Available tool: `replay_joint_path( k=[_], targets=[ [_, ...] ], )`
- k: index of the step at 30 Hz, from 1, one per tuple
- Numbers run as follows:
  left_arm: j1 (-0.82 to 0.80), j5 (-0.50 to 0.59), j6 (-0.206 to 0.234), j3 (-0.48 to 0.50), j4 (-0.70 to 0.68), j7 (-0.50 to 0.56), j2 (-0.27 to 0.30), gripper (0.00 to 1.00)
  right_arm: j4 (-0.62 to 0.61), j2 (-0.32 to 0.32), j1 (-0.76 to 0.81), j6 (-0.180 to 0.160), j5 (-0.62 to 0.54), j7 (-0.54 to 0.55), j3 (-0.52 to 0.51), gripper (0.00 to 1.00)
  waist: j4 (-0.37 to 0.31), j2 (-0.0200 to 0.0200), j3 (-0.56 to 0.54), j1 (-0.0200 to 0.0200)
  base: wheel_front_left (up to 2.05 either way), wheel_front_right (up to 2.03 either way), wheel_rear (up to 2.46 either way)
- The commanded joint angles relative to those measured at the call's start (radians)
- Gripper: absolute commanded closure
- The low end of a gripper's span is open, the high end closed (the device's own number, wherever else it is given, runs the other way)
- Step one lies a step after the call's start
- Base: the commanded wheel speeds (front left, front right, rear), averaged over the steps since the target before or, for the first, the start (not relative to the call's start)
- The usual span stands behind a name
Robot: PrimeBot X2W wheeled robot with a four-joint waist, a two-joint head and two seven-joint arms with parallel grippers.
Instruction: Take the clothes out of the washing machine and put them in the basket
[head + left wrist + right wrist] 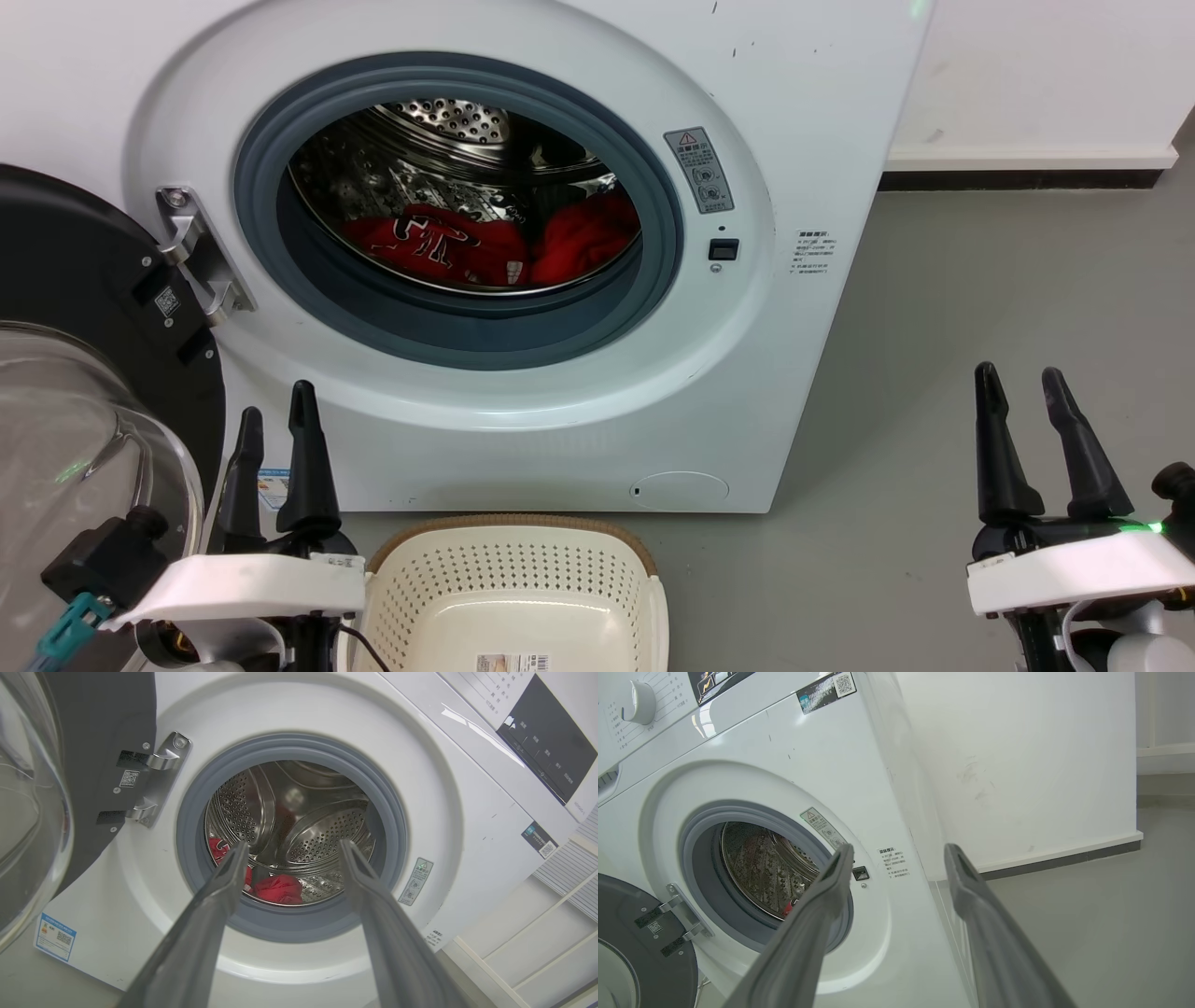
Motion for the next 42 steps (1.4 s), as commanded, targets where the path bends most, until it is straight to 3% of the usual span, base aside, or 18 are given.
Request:
replay_joint_path(
  k=[1, 7, 19, 42],
  targets=[
    [0.002, 0.044, 0.013, -0.008, -0.026, -0.011, 0.003, 0.00, -0.023, -0.003, -0.001, 0.000, -0.044, -0.010, 0.005, 0.00, -0.001, 0.0000, 0.000, 0.0000, 0.00, 0.00, 0.00],
    [0.010, 0.140, 0.043, -0.037, -0.046, -0.028, 0.003, 0.00, -0.042, -0.003, 0.006, 0.000, -0.136, -0.027, 0.017, 0.00, -0.003, 0.0000, 0.001, 0.0000, 0.00, 0.00, 0.00],
    [0.027, 0.316, 0.052, -0.083, -0.061, -0.058, 0.003, 0.00, -0.058, -0.002, 0.023, 0.000, -0.285, -0.058, 0.028, 0.00, -0.004, 0.0000, 0.003, 0.0000, 0.00, 0.00, 0.00],
    [0.054, 0.528, 0.119, -0.202, 0.028, -0.108, 0.059, 0.00, -0.040, -0.002, 0.053, 0.000, -0.516, -0.107, 0.040, 0.00, -0.010, 0.0000, 0.004, 0.0000, 0.00, 0.00, 0.00]
  ],
)
